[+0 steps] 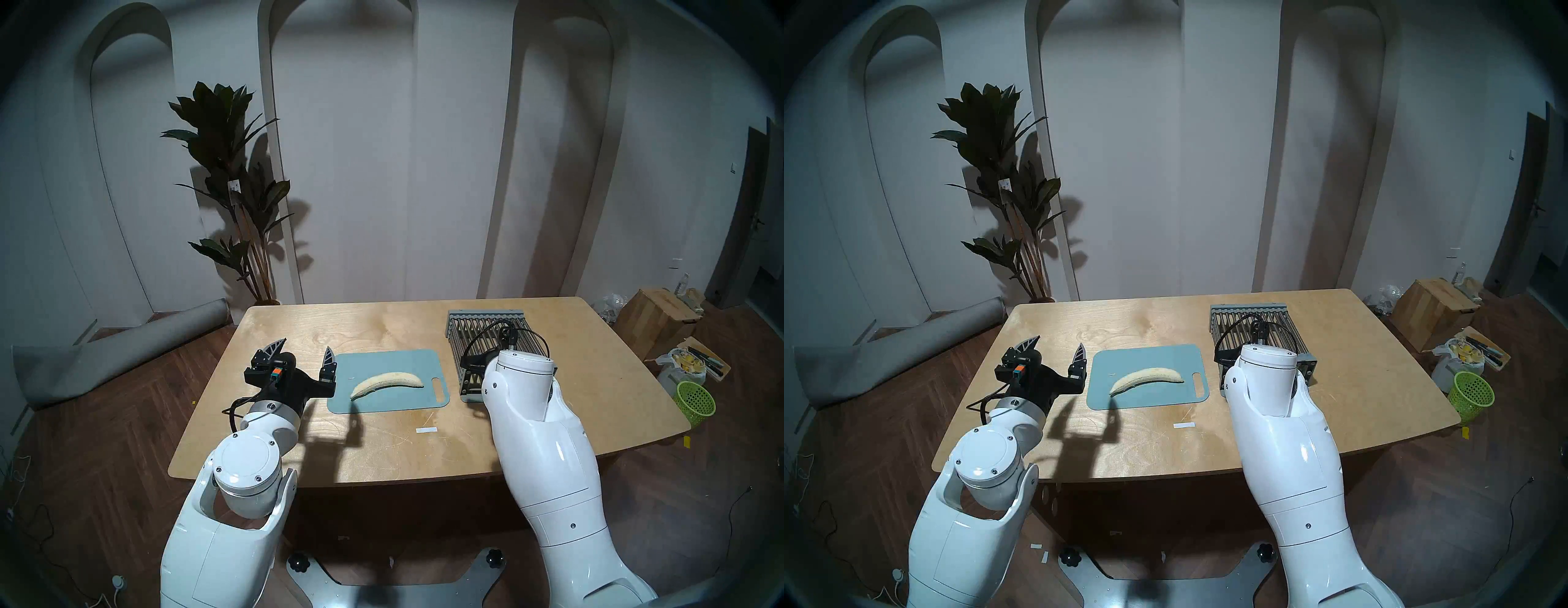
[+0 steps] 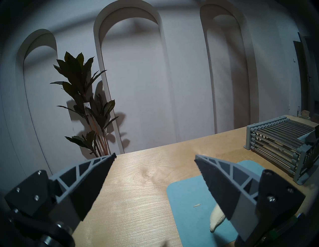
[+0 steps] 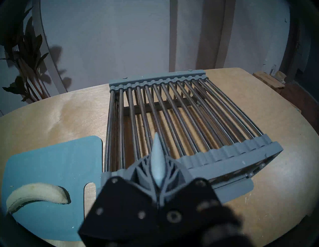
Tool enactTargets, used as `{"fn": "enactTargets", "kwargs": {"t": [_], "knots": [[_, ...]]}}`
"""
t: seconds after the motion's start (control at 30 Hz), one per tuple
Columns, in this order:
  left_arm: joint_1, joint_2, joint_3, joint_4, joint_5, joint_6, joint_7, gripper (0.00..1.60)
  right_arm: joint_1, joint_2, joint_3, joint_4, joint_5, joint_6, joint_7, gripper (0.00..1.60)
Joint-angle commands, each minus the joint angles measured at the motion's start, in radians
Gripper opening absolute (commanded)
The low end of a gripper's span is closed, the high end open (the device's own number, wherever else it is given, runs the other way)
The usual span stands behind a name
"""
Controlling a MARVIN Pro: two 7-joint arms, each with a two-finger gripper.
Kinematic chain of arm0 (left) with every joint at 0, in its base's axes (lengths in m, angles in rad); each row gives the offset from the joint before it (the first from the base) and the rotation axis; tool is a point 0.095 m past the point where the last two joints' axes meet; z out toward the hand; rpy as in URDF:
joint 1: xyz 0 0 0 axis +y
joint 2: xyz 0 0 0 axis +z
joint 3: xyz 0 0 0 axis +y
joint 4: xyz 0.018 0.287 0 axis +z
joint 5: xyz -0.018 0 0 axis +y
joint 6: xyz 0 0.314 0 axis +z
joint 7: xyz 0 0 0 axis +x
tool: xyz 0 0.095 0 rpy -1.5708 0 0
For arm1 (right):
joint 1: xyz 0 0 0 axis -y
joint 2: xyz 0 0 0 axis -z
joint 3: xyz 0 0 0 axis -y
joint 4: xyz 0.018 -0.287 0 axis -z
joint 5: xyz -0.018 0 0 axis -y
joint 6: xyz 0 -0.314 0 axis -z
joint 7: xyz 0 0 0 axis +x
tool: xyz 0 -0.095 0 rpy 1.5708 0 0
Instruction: Cut the banana into four pieces on the cutting board
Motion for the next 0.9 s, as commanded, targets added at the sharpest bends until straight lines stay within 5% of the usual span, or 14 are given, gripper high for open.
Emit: {"fn": "enactTargets", "kwargs": {"t": [0.0,0.87], "knots": [[-0.005,0.000,0.001,-0.022,-0.002,-0.004,-0.002,1.60,0.005,0.001,-0.012,-0.036,-0.008,-0.024,0.003,0.00],[-0.005,0.000,0.001,-0.021,-0.002,-0.004,-0.002,1.60,-0.061,-0.019,-0.027,-0.209,0.013,0.036,-0.020,0.00]]}}
